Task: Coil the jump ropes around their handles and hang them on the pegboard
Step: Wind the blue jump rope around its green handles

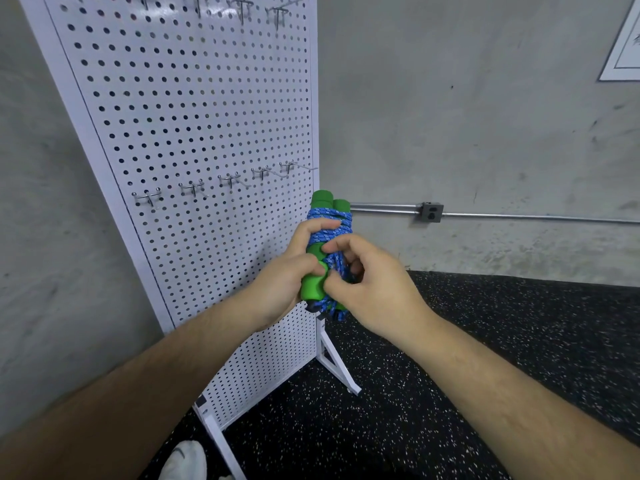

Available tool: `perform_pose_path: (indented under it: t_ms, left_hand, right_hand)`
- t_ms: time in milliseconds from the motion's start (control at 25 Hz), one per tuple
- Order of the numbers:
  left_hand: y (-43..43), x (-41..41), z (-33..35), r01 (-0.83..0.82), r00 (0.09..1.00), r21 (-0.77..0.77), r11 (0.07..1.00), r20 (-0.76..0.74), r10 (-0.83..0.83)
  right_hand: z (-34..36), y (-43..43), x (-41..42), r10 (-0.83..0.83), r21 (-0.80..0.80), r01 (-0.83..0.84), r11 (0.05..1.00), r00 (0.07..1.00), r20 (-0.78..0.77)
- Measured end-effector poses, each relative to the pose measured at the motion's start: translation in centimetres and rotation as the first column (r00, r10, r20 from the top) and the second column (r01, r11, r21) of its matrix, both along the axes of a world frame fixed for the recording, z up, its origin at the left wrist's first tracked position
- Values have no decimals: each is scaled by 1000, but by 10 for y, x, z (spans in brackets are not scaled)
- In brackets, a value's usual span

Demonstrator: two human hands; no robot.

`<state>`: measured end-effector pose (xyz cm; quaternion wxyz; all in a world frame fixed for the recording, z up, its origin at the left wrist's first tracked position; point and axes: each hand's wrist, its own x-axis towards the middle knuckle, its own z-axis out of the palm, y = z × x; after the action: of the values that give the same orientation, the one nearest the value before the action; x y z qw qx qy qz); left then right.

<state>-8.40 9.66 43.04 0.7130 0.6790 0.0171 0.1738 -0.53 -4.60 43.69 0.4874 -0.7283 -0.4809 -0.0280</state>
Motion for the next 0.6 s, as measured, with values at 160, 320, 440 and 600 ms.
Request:
perform_pose_path:
  t_ms: [160, 320, 440, 600]
  left_hand:
    - [-3, 1, 1, 13, 1000, 28, 1000, -8, -13]
    - [3, 4, -2, 34, 999, 182, 983, 1, -35]
    - [6, 5, -4, 41, 999, 239, 970, -19, -37]
    - [8, 6, -7, 71, 996, 365, 928, -80, -45]
  right_hand:
    - [2, 0, 3, -84, -57, 103, 993, 960, 269]
    - [-8, -1, 8, -134, -18, 151, 988, 926, 353]
    - [-12, -2, 9, -108, 11, 113, 994, 916, 386]
    - [-12, -1, 10, -6, 45, -17, 999, 884, 468]
